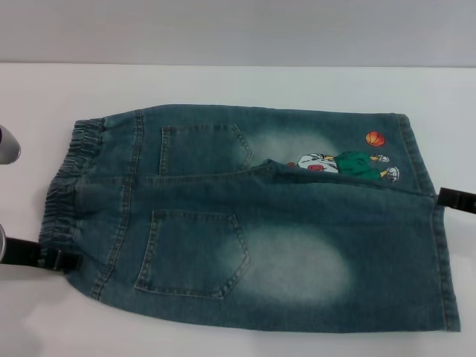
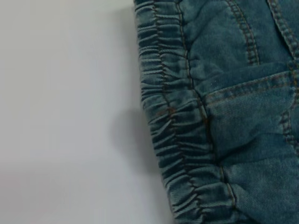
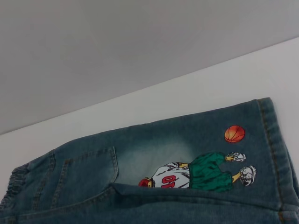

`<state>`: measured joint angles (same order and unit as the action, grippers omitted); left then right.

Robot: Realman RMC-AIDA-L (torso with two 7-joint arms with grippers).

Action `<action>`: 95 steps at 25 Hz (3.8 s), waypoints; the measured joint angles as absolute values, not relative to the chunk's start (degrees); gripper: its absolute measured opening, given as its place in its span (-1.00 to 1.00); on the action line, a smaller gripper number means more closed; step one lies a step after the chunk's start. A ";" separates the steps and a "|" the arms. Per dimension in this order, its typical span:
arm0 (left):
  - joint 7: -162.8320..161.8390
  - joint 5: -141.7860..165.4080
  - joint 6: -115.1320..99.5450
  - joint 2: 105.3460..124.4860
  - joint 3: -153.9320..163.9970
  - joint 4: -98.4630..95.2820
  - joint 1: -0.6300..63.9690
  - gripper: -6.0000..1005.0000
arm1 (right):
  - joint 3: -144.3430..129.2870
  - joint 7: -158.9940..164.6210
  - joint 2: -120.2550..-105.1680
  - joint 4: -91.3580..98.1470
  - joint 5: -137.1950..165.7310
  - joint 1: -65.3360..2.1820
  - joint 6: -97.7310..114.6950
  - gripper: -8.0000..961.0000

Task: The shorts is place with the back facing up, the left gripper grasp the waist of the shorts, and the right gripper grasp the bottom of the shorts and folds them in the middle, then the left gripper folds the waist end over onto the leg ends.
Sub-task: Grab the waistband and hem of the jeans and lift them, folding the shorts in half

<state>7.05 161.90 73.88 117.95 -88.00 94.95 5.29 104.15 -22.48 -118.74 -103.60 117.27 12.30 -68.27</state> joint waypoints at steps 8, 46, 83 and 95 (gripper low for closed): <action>7.02 161.86 74.17 117.95 -87.98 94.27 5.98 0.52 | 104.15 -22.50 -118.74 -103.73 117.08 12.24 -68.36 0.53; 7.31 161.53 77.62 117.95 -88.06 96.79 7.59 -0.23 | 105.52 -22.34 -118.77 -102.47 116.99 12.59 -71.99 0.53; 7.38 161.45 79.63 117.95 -87.36 96.44 10.57 -0.89 | 104.37 -16.43 -119.18 -97.74 124.45 15.72 -77.75 0.53; 7.45 161.46 79.91 117.95 -86.58 95.54 12.02 -0.89 | 102.91 -16.69 -119.18 -96.81 124.26 15.30 -76.74 0.53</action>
<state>7.45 161.46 79.91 117.95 -86.58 95.54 12.02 102.91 -16.69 -119.18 -96.81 124.26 15.30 -76.74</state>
